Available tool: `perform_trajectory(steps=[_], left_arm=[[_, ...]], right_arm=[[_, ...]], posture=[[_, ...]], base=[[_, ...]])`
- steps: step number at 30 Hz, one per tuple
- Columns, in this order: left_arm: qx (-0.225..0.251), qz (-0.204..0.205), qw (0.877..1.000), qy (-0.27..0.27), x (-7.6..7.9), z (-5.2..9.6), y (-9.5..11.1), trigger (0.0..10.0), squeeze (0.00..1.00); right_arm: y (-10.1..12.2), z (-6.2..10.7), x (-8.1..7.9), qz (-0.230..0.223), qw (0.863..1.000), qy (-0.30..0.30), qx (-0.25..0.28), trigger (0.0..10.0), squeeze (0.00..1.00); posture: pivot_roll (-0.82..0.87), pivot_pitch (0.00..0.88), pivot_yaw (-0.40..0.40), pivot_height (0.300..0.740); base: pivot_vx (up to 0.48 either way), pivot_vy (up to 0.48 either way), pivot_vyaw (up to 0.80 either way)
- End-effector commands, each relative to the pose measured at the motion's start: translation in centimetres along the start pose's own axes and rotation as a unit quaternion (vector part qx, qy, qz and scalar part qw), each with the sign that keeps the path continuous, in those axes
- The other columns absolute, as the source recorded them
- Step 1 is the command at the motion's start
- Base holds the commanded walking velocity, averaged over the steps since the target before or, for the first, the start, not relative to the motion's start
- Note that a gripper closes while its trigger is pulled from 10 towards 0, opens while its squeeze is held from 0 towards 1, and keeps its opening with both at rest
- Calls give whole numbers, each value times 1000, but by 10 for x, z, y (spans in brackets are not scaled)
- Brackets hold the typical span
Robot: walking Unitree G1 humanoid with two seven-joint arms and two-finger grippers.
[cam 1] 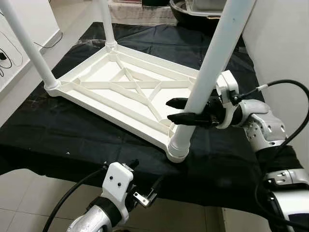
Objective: Building children table
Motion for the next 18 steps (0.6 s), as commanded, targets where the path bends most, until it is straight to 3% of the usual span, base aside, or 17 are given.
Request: perform_trajectory(steps=[1,9,18], left_arm=[[-10,1,1000,-1,2,3,-3,10000,0],[-12,-2,1000,1,1,6,-2,10000,0],[-16,-3,1000,0,1,7,-2,10000,0]], right_arm=[[-17,-4,-8,-26,999,19,-18,10000,0],[-28,-24,-12,-7,995,86,-45,10000,0],[-31,-35,-11,19,989,124,-76,10000,0]], posture=[[126,256,-18,740],[140,267,-15,740],[146,275,-13,740]], base=[[0,0,0],[0,0,0],[0,0,0]])
Point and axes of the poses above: a point about 5 cm out from each wrist's last joint towards the gripper, its own z axis pointing back from the gripper into the wrist, its own y axis along the axis of the wrist's last joint, x = y × z, the point moved 2 cm from there along -z, pointing out of the wrist towards the gripper, and after that the axes turned 15 degrees about z, right-handed, at the moved point
